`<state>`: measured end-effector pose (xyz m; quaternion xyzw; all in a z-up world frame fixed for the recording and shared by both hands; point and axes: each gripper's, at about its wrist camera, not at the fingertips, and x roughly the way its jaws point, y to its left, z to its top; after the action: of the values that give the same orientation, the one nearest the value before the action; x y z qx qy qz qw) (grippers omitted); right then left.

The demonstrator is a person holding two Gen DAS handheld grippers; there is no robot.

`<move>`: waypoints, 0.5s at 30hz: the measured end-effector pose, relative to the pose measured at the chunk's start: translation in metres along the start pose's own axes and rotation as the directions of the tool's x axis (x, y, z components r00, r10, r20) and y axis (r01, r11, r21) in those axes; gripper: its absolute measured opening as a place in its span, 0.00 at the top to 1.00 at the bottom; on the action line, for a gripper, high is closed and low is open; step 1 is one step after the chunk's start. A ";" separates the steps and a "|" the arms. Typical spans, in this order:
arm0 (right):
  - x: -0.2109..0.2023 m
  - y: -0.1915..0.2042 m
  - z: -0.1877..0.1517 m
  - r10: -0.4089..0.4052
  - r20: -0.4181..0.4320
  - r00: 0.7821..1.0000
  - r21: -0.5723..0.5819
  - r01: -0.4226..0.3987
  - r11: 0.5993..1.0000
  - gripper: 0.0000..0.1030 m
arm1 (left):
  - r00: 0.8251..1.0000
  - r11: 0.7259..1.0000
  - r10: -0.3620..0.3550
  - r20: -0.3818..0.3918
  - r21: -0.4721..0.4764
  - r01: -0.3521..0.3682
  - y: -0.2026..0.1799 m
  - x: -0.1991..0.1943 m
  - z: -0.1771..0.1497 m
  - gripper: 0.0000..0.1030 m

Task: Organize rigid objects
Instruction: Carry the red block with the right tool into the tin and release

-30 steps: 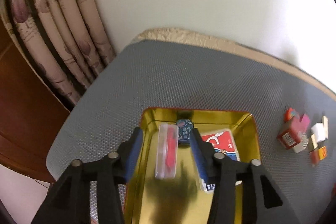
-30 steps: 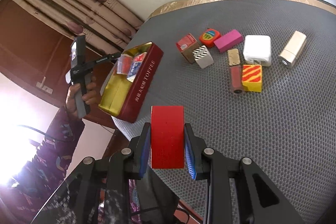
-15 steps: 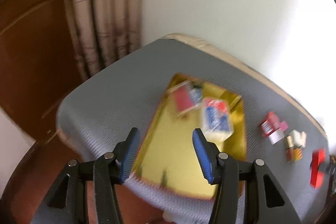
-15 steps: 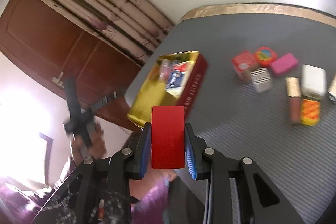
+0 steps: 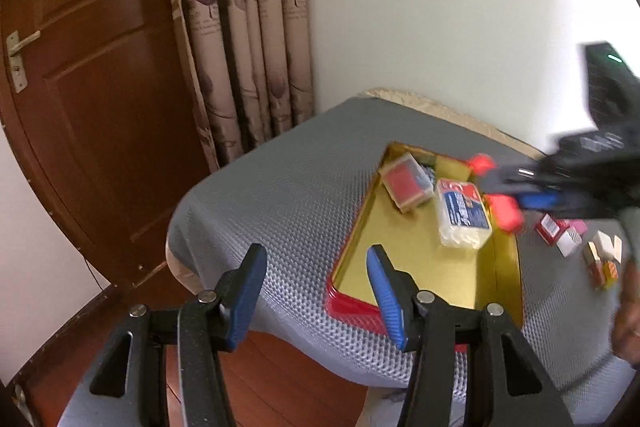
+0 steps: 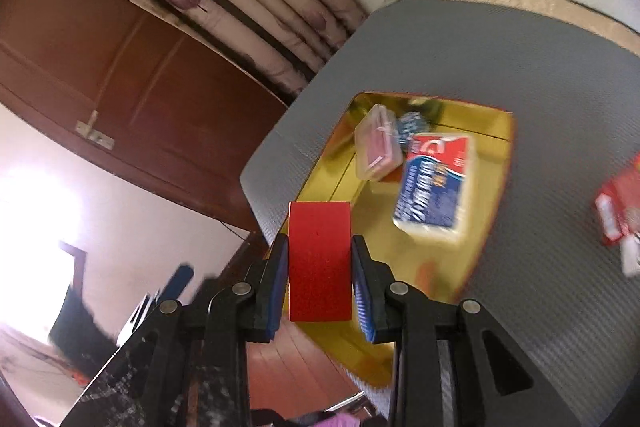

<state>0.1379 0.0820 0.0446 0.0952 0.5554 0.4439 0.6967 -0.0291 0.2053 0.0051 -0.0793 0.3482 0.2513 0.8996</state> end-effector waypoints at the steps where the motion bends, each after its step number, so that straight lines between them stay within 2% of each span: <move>1: 0.009 0.000 0.005 -0.009 -0.008 1.000 0.004 0.009 1.000 0.73 | 1.000 1.000 -0.008 -0.007 -0.003 0.008 0.001 0.002 0.000 0.48; 6: 0.052 -0.001 0.019 -0.045 -0.042 0.998 0.032 0.047 0.998 0.73 | 1.000 1.000 -0.008 0.002 -0.005 0.008 0.006 0.002 0.002 0.48; 15: 0.086 -0.001 0.034 -0.134 -0.061 0.989 0.015 0.135 0.991 0.70 | 0.998 0.999 -0.044 -0.045 -0.032 0.042 0.012 0.012 0.001 0.48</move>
<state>0.1671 0.1559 -0.0029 0.0507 0.5853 0.3931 0.7073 -0.0269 0.2204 -0.0016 -0.1062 0.3629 0.2352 0.8954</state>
